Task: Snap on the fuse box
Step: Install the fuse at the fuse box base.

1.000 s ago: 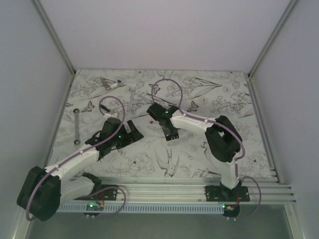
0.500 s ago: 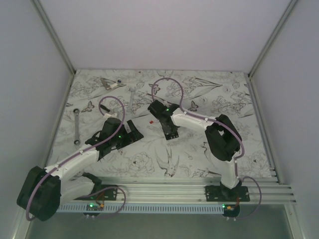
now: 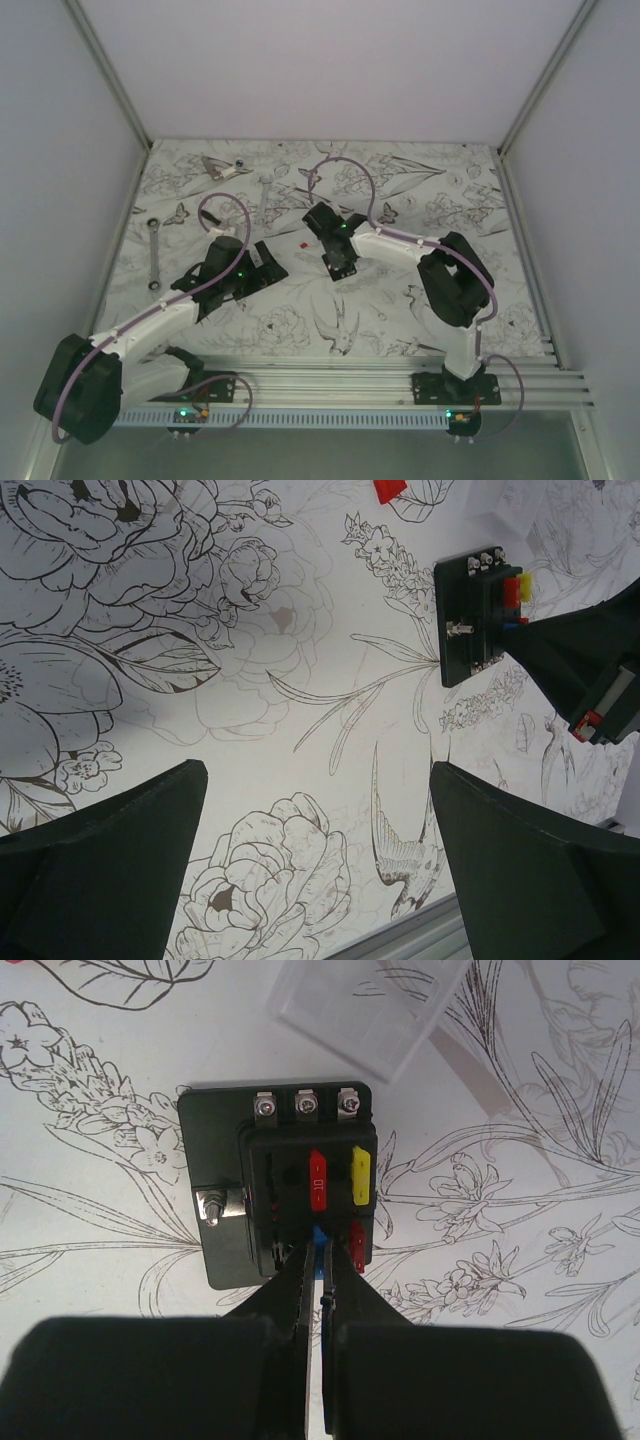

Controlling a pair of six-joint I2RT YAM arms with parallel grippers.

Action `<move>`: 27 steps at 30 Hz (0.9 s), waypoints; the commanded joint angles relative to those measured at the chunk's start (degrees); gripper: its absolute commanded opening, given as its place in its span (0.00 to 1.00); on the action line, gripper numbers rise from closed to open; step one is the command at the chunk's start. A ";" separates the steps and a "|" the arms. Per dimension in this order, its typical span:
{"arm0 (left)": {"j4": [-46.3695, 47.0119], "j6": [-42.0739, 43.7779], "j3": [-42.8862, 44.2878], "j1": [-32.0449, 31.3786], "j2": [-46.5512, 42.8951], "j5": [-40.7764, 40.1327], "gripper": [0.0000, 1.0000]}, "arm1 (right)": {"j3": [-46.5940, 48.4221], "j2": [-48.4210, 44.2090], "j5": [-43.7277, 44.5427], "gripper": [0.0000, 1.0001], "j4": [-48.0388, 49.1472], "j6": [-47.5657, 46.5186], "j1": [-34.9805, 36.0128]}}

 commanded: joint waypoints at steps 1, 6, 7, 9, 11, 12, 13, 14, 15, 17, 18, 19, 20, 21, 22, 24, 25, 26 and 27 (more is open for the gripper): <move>-1.42 -0.45 0.79 0.47 -0.91 0.80 1.00 | -5.42 4.76 -10.16 0.00 -5.61 1.97 0.62; -1.77 -0.34 0.63 0.48 -1.75 0.94 1.00 | -1.39 5.27 -8.90 0.00 -8.22 1.99 0.72; -1.88 -0.26 0.62 0.48 -1.99 0.90 1.00 | -0.83 4.61 -7.84 0.00 -8.99 2.04 0.76; -2.11 -0.13 0.62 0.47 -2.26 0.74 1.00 | -0.08 2.67 -6.88 0.00 -10.06 2.16 0.88; -2.25 -0.12 0.68 0.48 -2.44 0.81 1.00 | 0.25 0.46 -6.12 0.04 -10.78 2.33 0.92; -2.32 -0.12 0.70 0.48 -2.53 0.81 1.00 | 0.33 -0.43 -5.75 0.11 -11.25 2.34 0.87; -2.39 -0.12 0.71 0.48 -2.54 0.85 1.00 | 0.40 -1.28 -5.69 0.18 -11.36 2.33 0.88; -2.33 -0.06 0.71 0.43 -2.58 0.89 1.00 | 0.43 -1.99 -5.55 0.24 -11.51 2.26 0.91; -2.43 -0.04 0.71 0.43 -2.57 0.89 1.00 | 0.55 -2.63 -5.42 0.26 -11.48 2.33 0.93; -2.56 -0.03 0.79 0.48 -2.62 1.05 1.00 | 0.87 -3.70 -5.03 0.31 -11.24 2.35 0.98; -2.52 -0.06 0.87 0.42 -2.61 1.06 1.00 | 1.01 -4.21 -4.97 0.34 -10.90 2.34 1.05; -2.60 -0.04 0.88 0.40 -2.62 1.00 1.00 | 1.18 -4.72 -5.03 0.37 -10.46 2.23 1.04; -2.62 -0.04 0.88 0.39 -2.63 1.13 1.00 | 1.34 -5.28 -5.23 0.39 -9.99 2.11 1.16; -2.68 -0.03 0.95 0.39 -2.63 1.11 1.00 | 1.66 -5.69 -5.42 0.40 -9.57 1.86 1.31; -2.77 -0.03 0.97 0.39 -2.56 1.15 1.00 | 1.90 -6.43 -5.60 0.42 -8.99 1.44 1.59; -2.94 0.16 1.12 0.39 -2.35 1.19 1.00 | 1.84 -8.28 -7.08 0.45 -7.21 0.41 2.03; -3.03 0.45 1.33 0.31 -2.05 1.27 1.00 | 1.41 -9.64 -8.14 0.46 -5.97 -0.09 2.00; -3.27 0.79 1.77 0.30 -1.52 1.45 1.00 | 0.69 -11.03 -8.33 0.47 -4.83 -0.36 2.00; -3.63 1.18 2.57 0.18 -0.82 1.60 1.00 | -0.10 -12.43 -7.78 0.47 -3.76 -0.55 1.88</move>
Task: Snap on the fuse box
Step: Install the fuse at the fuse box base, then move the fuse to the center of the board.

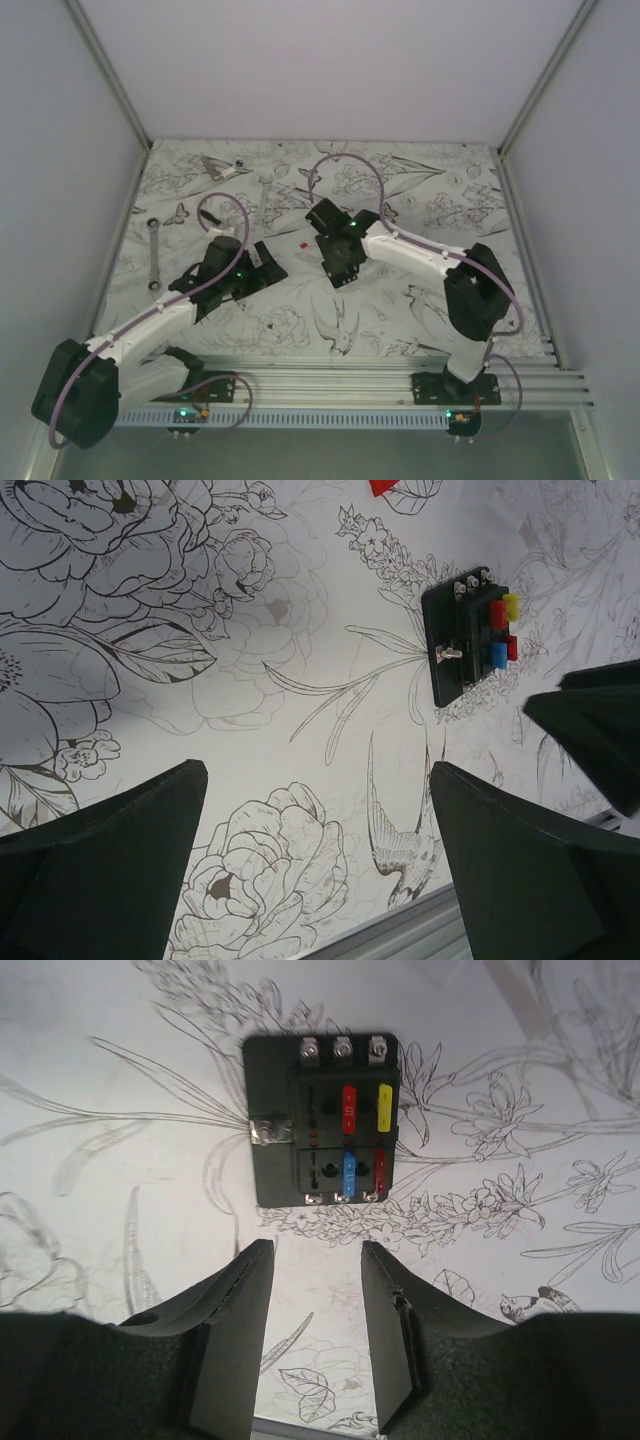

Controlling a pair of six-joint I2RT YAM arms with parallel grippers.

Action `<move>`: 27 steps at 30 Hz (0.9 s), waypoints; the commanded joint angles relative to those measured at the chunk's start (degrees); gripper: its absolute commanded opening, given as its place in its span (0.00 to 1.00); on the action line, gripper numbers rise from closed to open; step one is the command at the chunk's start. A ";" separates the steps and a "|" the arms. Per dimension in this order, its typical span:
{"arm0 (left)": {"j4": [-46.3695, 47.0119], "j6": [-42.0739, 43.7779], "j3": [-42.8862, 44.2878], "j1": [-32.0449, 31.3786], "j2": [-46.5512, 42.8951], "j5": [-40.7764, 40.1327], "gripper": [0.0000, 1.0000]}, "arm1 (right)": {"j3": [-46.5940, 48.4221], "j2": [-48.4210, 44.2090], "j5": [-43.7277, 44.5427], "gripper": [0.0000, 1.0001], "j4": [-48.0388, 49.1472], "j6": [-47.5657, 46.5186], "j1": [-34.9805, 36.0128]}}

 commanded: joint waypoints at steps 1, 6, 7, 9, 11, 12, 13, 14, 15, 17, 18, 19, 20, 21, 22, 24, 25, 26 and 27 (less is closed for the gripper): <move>-2.48 1.64 3.26 0.09 1.89 1.54 1.00 | -1.84 -7.08 -0.99 0.48 5.27 -1.66 0.26; -6.25 5.29 10.07 -1.17 8.96 1.61 0.97 | -7.87 -13.42 1.69 0.54 10.46 -3.59 -2.58; -7.07 6.06 11.93 -1.77 10.62 1.27 0.96 | -9.53 -14.78 2.30 0.57 11.63 -3.80 -3.17; -9.26 8.10 16.33 -3.18 15.55 -0.14 0.94 | -12.88 -18.42 3.10 0.65 14.63 -4.13 -4.64; -11.28 9.90 21.04 -4.51 20.01 -1.38 0.92 | -16.10 -21.54 3.81 0.71 17.20 -4.37 -6.14; -12.09 11.03 23.51 -5.13 22.27 -1.94 0.91 | -17.87 -23.00 4.25 0.73 18.55 -4.67 -6.81; -13.09 12.37 26.02 -5.72 24.67 -2.86 0.89 | -19.49 -24.44 4.83 0.75 19.93 -4.88 -7.56; -14.47 13.40 28.56 -6.10 27.23 -3.71 0.88 | -21.28 -25.91 5.49 0.77 21.26 -4.95 -8.23; -15.48 14.36 31.09 -6.30 29.60 -4.03 0.87 | -23.03 -27.43 6.01 0.80 22.53 -5.05 -8.86; -17.13 15.81 35.37 -6.53 34.21 -4.44 0.82 | -26.24 -30.19 6.71 0.83 24.81 -5.18 -10.14; -17.90 16.09 37.24 -6.55 36.11 -4.83 0.81 | -27.62 -31.48 6.77 0.84 25.72 -5.19 -10.75; -18.32 16.40 38.81 -6.60 37.77 -5.27 0.79 | -28.89 -32.59 6.74 0.85 26.50 -5.33 -11.28; -18.64 16.70 40.11 -6.66 39.17 -5.90 0.78 | -30.04 -33.44 6.63 0.86 27.25 -5.64 -11.60; -18.92 17.19 41.33 -6.77 40.29 -6.73 0.76 | -30.93 -34.19 6.59 0.87 27.84 -5.83 -11.89; -19.48 17.76 42.64 -6.81 41.55 -7.58 0.76 | -31.89 -34.66 6.61 0.87 28.19 -6.00 -12.12; -21.11 19.27 46.29 -6.77 44.40 -8.91 0.75 | -32.76 -35.08 6.59 0.88 28.73 -6.19 -12.56; -21.88 20.42 47.96 -6.81 45.88 -9.08 0.74 | -33.12 -35.17 6.52 0.89 28.99 -6.25 -12.67; -22.44 21.35 49.44 -6.82 47.31 -9.12 0.74 | -33.32 -35.18 6.52 0.89 29.11 -6.32 -12.80; -22.92 22.20 50.80 -6.82 48.74 -9.10 0.73 | -33.58 -35.07 6.41 0.89 29.28 -6.36 -12.86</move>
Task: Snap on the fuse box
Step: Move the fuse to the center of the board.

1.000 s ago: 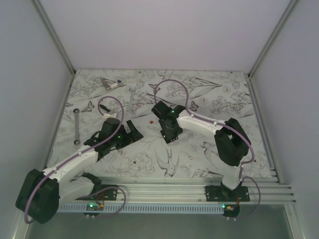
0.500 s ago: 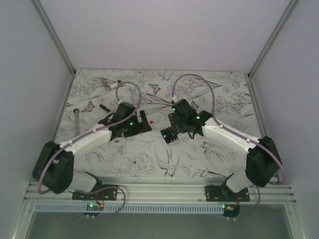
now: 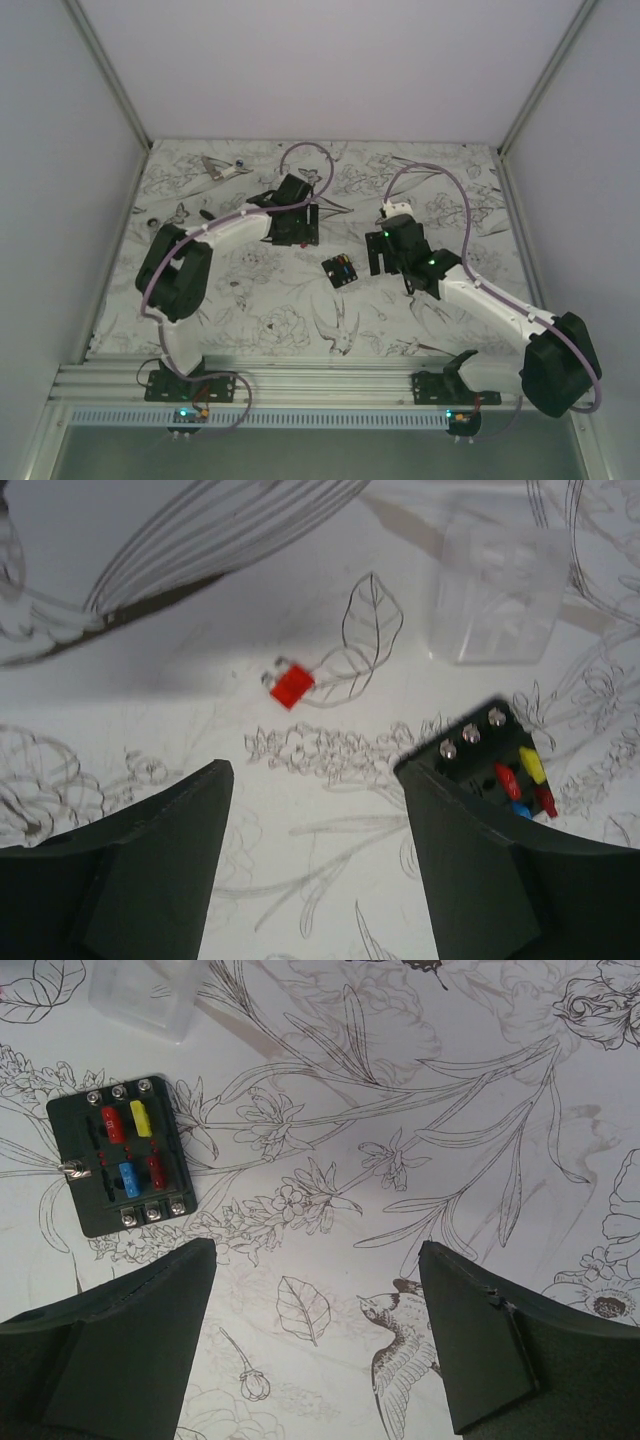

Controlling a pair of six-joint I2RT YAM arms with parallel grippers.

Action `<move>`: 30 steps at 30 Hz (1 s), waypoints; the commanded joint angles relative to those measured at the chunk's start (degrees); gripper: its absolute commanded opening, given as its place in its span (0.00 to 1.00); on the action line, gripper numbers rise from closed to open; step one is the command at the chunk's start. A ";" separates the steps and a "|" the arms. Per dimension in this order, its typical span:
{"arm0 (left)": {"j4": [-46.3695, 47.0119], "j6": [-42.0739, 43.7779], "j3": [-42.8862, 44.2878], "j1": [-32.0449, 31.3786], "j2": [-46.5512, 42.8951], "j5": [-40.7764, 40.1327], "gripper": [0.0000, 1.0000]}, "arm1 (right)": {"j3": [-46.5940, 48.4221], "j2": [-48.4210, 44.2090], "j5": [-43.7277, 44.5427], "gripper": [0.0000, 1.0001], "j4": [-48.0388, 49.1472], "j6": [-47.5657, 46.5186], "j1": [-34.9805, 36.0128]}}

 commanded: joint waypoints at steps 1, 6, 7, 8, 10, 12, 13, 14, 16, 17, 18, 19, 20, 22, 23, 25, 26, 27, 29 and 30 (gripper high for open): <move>-5.58 5.68 6.31 -0.20 5.46 -2.76 0.72 | -0.52 -0.69 1.30 0.89 4.23 -0.90 -0.71; -8.02 8.09 12.77 -0.10 11.44 -3.38 0.63 | -1.08 -0.21 0.91 0.89 4.74 -1.08 -0.81; -8.53 8.42 13.86 -0.02 12.53 -3.28 0.62 | -1.10 -0.23 0.80 0.90 4.87 -1.18 -0.92; -8.88 8.57 14.87 0.12 13.53 -3.06 0.61 | -1.19 -0.17 0.73 0.90 4.97 -1.19 -0.91; -9.37 8.60 16.31 0.49 15.21 -2.38 0.55 | -1.30 0.05 0.51 0.90 5.06 -1.30 -0.98; -9.72 8.56 17.35 0.69 16.39 -1.95 0.48 | -1.39 0.12 0.09 0.90 5.22 -1.41 -0.96; -9.84 8.60 17.72 0.78 16.91 -1.80 0.46 | -1.39 0.17 -0.11 0.90 5.27 -1.46 -0.94; -10.19 8.54 18.05 0.79 17.28 -1.60 0.43 | -1.39 0.34 -0.36 0.90 5.36 -1.55 -0.98; -10.94 8.10 18.00 0.73 17.59 -0.64 0.37 | -1.39 0.57 -0.67 0.90 5.37 -1.65 -0.98; -11.22 7.58 17.63 0.71 17.39 -0.10 0.36 | -1.35 0.55 -0.82 0.90 5.37 -1.68 -0.97; -11.43 7.10 16.85 0.63 17.04 0.17 0.34 | -1.31 0.62 -1.10 0.90 5.37 -1.66 -0.97; -11.45 6.63 15.53 0.43 16.56 0.32 0.34 | -1.30 0.56 -1.40 0.90 5.37 -1.74 -0.97; -11.47 6.25 14.45 0.22 15.97 0.34 0.33 | -1.35 0.49 -1.85 0.90 5.50 -1.80 -0.98; -11.55 5.42 12.18 -0.37 14.86 0.18 0.29 | -1.39 0.46 -2.75 0.90 5.67 -1.93 -0.98; -11.48 4.94 11.07 -0.62 14.26 0.21 0.28 | -1.35 0.48 -3.28 0.90 5.76 -2.00 -0.93; -11.55 4.08 8.78 -1.48 12.46 0.10 0.26 | -1.30 0.43 -4.26 0.90 5.87 -2.12 -0.97; -11.56 3.84 7.56 -2.02 11.62 -0.15 0.25 | -1.30 0.32 -4.68 0.90 5.94 -2.20 -0.98; -11.54 3.66 6.49 -2.63 10.81 -0.66 0.24 | -1.30 0.24 -5.32 0.90 6.02 -2.32 -0.97; -11.55 2.91 3.88 -3.92 8.85 -1.65 0.23 | -1.30 0.13 -6.42 0.90 6.22 -2.54 -0.92; -11.56 2.22 2.63 -4.48 7.86 -1.98 0.23 | -1.38 0.05 -7.26 0.90 6.44 -2.62 -0.95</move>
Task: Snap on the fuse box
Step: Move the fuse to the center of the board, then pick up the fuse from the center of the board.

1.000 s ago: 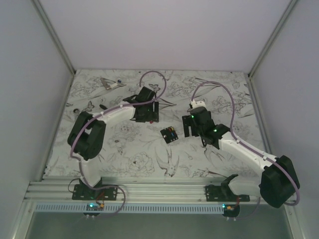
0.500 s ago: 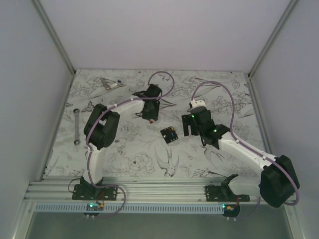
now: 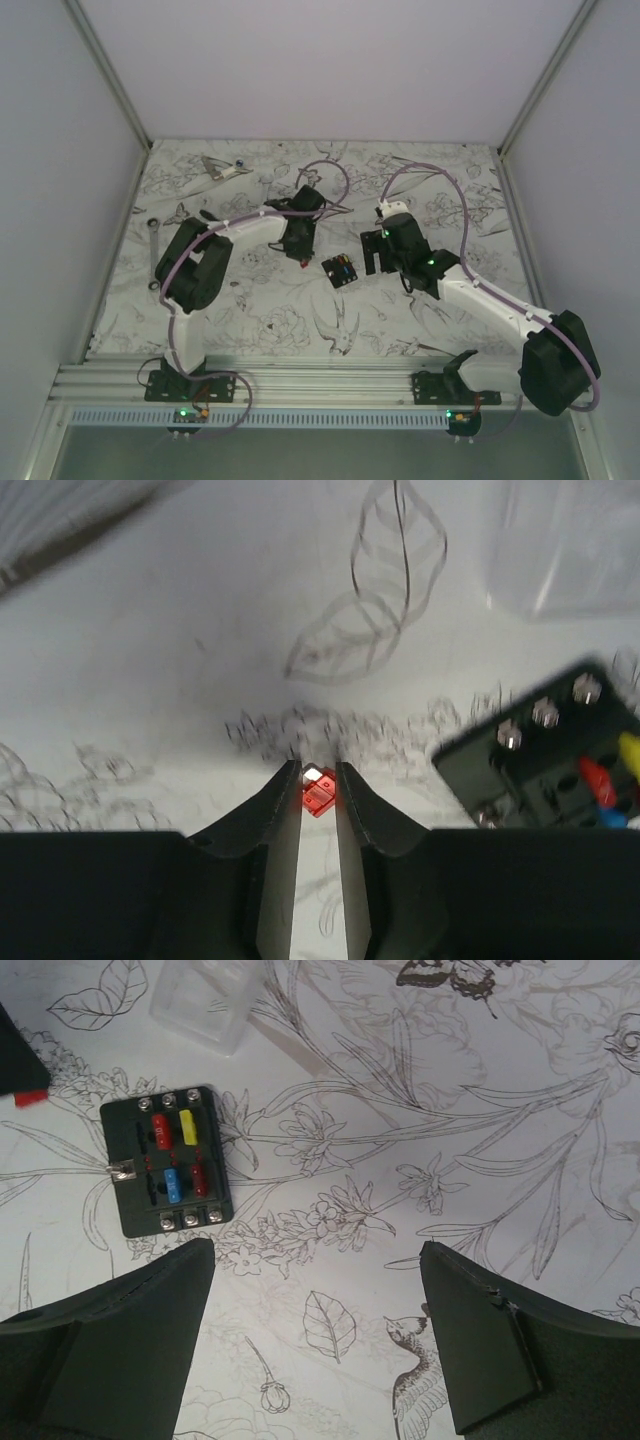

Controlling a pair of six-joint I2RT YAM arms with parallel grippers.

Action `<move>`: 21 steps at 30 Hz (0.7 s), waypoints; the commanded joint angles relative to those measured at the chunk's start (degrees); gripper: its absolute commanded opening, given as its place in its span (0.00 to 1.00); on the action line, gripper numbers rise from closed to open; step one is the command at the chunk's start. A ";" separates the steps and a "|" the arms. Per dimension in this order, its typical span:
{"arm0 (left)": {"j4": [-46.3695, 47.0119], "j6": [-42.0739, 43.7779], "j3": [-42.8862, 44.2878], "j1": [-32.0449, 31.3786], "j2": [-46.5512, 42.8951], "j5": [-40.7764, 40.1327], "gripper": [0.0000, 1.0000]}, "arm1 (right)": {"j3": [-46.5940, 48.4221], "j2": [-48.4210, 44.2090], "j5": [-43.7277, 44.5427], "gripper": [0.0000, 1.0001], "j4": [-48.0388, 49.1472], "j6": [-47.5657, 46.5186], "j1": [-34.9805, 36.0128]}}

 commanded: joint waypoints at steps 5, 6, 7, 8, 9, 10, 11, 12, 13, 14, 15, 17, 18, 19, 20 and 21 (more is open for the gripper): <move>-4.35 -7.43 -10.78 -6.13 -7.26 -2.21 0.23 | -0.48 -0.84 -7.57 0.90 3.54 -1.11 -0.27; -4.33 -8.49 -11.72 -6.87 -8.18 -2.25 0.23 | -0.63 -1.03 -8.25 0.90 3.93 -1.17 -0.13; -4.31 -9.52 -12.44 -7.50 -8.92 -2.24 0.24 | -0.80 -1.20 -8.90 0.90 4.20 -1.12 0.14; -4.22 -10.43 -12.91 -7.98 -9.87 -2.30 0.25 | -0.90 -1.46 -9.51 0.89 4.56 -1.11 0.48; -4.05 -11.07 -13.31 -8.33 -10.80 -2.35 0.26 | -1.06 -1.69 -9.83 0.89 4.90 -1.03 1.02; -3.75 -11.52 -13.43 -8.44 -11.71 -2.32 0.28 | -1.15 -1.96 -9.95 0.88 5.35 -0.92 1.68; -3.55 -11.72 -13.59 -8.36 -13.12 -2.34 0.30 | -1.35 -2.29 -9.90 0.88 5.84 -0.88 2.44; -3.42 -11.86 -13.56 -8.28 -14.36 -2.57 0.33 | -1.53 -2.54 -9.88 0.88 6.25 -0.83 3.33; -3.20 -11.94 -13.62 -8.17 -15.60 -2.66 0.34 | -1.63 -2.75 -9.87 0.88 6.77 -0.73 4.31; -2.92 -11.88 -13.83 -7.86 -16.96 -2.43 0.36 | -1.69 -2.70 -9.95 0.87 7.23 -0.66 5.26; -2.47 -11.88 -14.20 -7.40 -18.21 -1.76 0.39 | -1.74 -2.46 -9.97 0.87 7.74 -0.52 6.28; -1.06 -11.92 -15.67 -5.79 -20.72 0.65 0.44 | -1.67 -1.59 -10.03 0.86 8.71 -0.28 8.39; -0.45 -12.08 -16.72 -4.86 -21.82 1.71 0.46 | -1.54 -0.71 -10.35 0.85 9.33 -0.39 9.59; 0.00 -12.13 -18.00 -3.87 -22.97 2.51 0.47 | -1.30 0.40 -10.92 0.83 9.96 -0.80 10.68; 0.34 -12.26 -19.29 -2.85 -23.97 2.90 0.50 | -0.91 1.64 -11.31 0.82 10.53 -1.25 11.73; 0.58 -12.37 -20.76 -1.74 -25.05 3.45 0.52 | -0.26 3.29 -11.44 0.81 10.79 -1.47 12.84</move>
